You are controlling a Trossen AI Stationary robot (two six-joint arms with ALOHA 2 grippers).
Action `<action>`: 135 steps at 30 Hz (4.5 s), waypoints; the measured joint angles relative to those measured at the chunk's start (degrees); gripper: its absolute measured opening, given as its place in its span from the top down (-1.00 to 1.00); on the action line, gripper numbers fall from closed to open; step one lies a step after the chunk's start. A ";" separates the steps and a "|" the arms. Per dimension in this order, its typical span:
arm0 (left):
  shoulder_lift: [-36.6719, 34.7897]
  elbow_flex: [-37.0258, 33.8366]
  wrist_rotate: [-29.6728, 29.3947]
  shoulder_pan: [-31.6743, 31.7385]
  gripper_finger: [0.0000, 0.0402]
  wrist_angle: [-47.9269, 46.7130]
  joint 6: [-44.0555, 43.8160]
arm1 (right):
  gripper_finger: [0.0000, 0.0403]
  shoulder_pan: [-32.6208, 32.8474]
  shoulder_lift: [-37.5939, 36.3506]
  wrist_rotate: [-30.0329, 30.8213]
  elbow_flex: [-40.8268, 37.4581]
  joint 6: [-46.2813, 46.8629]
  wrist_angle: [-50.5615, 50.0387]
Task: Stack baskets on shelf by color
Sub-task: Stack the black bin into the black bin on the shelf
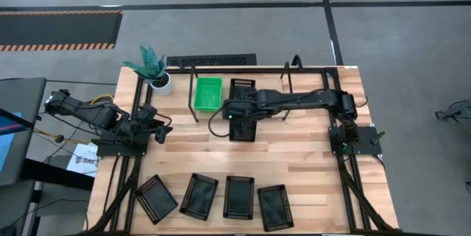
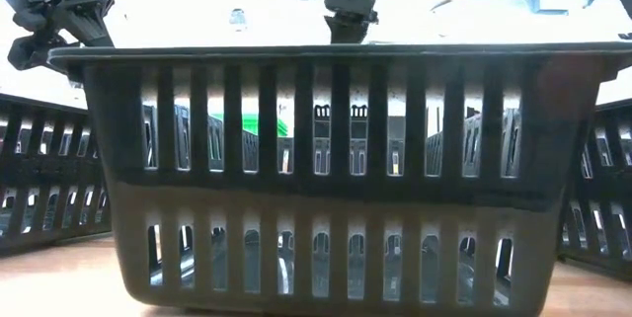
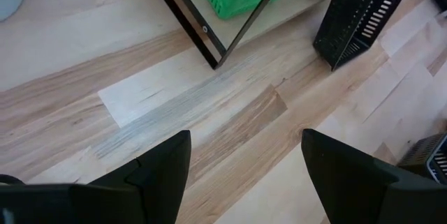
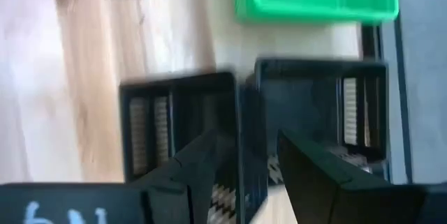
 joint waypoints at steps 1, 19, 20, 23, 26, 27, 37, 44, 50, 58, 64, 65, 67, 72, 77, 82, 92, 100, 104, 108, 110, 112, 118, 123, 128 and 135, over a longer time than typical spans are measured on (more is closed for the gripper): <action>0.00 0.00 0.00 -0.01 -0.30 0.00 0.00 | 0.14 -0.19 0.28 0.01 -0.08 -0.14 -0.28; 0.00 0.00 -0.13 0.00 -0.30 -0.27 0.07 | 0.59 -0.86 1.80 -2.17 -0.15 -1.47 -0.67; -0.02 0.00 -0.13 -0.02 -0.30 -0.28 0.07 | 0.62 -0.87 2.20 -2.60 -0.13 -1.47 -0.69; -0.02 0.00 -0.14 -0.02 -0.30 -0.28 0.05 | 0.73 -0.87 2.73 -2.51 -0.15 -1.26 -2.09; 0.00 0.00 -0.08 -0.01 -0.30 -0.28 0.04 | 0.91 -0.42 2.66 -3.11 -0.15 -1.02 -2.57; -0.02 -0.01 -0.01 -0.01 -0.30 -0.28 0.04 | 0.94 -0.14 2.72 -3.14 -0.16 -0.74 -2.53; -0.02 0.00 0.13 -0.01 -0.30 -0.26 0.03 | 0.98 1.12 -1.84 -7.00 -0.17 3.52 -3.19; -0.01 0.00 0.12 -0.02 -0.30 -0.26 -0.69 | 0.99 -2.63 -7.03 -13.58 3.62 2.16 -3.17; 0.00 0.00 -0.35 -0.01 -0.30 -0.24 -2.99 | 0.99 -9.54 -9.80 -15.27 8.36 -5.18 -3.23; 0.00 0.00 -0.44 -0.01 -0.30 -0.26 -6.12 | 0.99 -24.43 -8.72 -30.18 15.39 -13.99 -3.58; 0.00 0.00 -1.07 -0.02 -0.30 -0.24 -8.28 | 1.00 -32.07 -7.60 -42.36 15.44 -20.10 -6.21; 0.00 0.00 -1.30 -0.02 -0.30 -0.30 -8.62 | 1.00 -32.92 -7.41 -43.40 15.32 -21.25 -7.40; -0.02 0.00 -1.77 -0.01 -0.30 -0.30 -9.18 | 1.00 -33.66 -6.83 -44.49 15.37 -23.64 -8.19; -0.02 0.00 -2.84 0.00 -0.30 -0.29 -10.77 | 1.00 -34.29 -4.02 -46.65 15.31 -28.22 -8.12; 0.00 0.00 -3.04 -0.02 -0.30 -0.28 -12.70 | 1.00 -34.42 -1.13 -48.21 15.37 -32.04 -8.72; 0.00 -0.01 -3.05 -0.01 -0.30 -0.28 -13.58 | 1.00 -34.64 0.59 -49.34 15.37 -34.90 -8.98; 0.00 0.00 -3.50 -0.02 -0.30 -0.29 -14.42 | 0.94 -34.47 0.89 -49.52 15.37 -37.55 -7.41; -0.01 0.00 -4.39 -0.02 -0.30 -0.30 -14.42 | 0.81 -34.05 0.89 -47.34 15.37 -38.44 -6.75; -0.01 0.00 -4.38 -0.01 -0.30 -0.28 -14.42 | 0.71 -34.05 0.89 -46.57 15.37 -38.56 -6.78; -0.01 -0.01 -4.37 -0.01 -0.30 -0.28 -14.42 | 0.62 -34.09 0.89 -46.45 15.37 -38.54 -6.68; -0.02 0.00 -4.37 0.00 -0.30 -0.28 -14.42 | 0.56 -34.04 0.89 -46.44 15.37 -38.59 -6.68; 0.00 0.00 -4.37 -0.02 -0.30 -0.28 -14.42 | 0.49 -33.94 0.89 -46.39 15.37 -38.61 -6.64; 0.00 0.00 -4.37 -0.02 -0.30 -0.28 -14.40 | 0.27 -33.98 0.89 -46.31 15.37 -35.41 -4.46; 0.00 0.00 -4.35 -0.02 -0.30 -0.28 -14.40 | 0.19 -34.14 -0.03 -46.12 15.42 -27.68 -4.51; 0.00 0.00 -4.49 -0.01 -0.30 -0.28 -14.16 | 0.22 -33.76 -0.43 -32.06 15.80 -18.37 -5.82; 0.00 0.00 -6.00 0.00 -0.30 -0.25 -13.37 | 0.36 -32.42 3.35 -18.85 15.94 -14.16 -1.06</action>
